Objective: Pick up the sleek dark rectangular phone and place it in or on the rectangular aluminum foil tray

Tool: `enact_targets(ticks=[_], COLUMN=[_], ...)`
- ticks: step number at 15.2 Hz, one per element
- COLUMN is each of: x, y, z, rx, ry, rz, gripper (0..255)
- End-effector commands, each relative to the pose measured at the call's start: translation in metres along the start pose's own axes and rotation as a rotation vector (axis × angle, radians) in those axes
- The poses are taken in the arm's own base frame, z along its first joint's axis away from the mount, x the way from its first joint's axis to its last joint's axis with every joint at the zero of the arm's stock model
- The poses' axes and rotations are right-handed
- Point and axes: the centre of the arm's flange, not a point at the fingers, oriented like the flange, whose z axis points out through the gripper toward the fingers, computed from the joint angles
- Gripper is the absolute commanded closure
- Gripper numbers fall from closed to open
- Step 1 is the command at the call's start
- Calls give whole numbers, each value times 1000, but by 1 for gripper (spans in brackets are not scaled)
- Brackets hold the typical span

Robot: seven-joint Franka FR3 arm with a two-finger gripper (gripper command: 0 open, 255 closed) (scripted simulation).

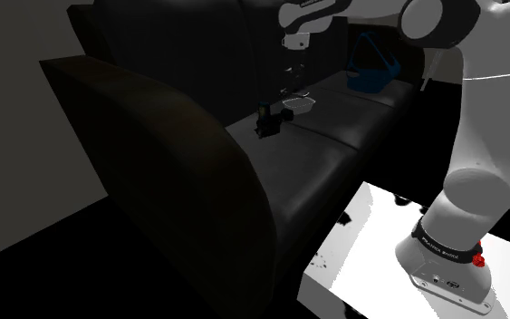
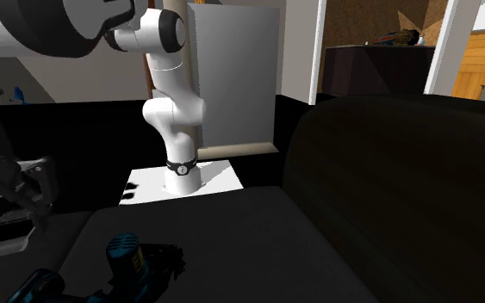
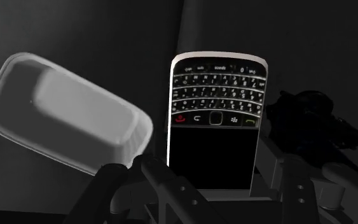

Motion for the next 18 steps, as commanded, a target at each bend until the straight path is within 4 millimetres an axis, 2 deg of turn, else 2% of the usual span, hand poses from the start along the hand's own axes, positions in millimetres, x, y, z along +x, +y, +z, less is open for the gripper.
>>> enact_targets(ticks=[1, 7, 8, 18], x=[4, 16, 19, 21], y=[25, 103, 122, 125], z=[-3, -8, -9, 43], rx=[0, 0, 0, 0], ry=[0, 0, 0, 0], rz=[-1, -1, -1, -1], gripper=[255, 255, 255, 255])
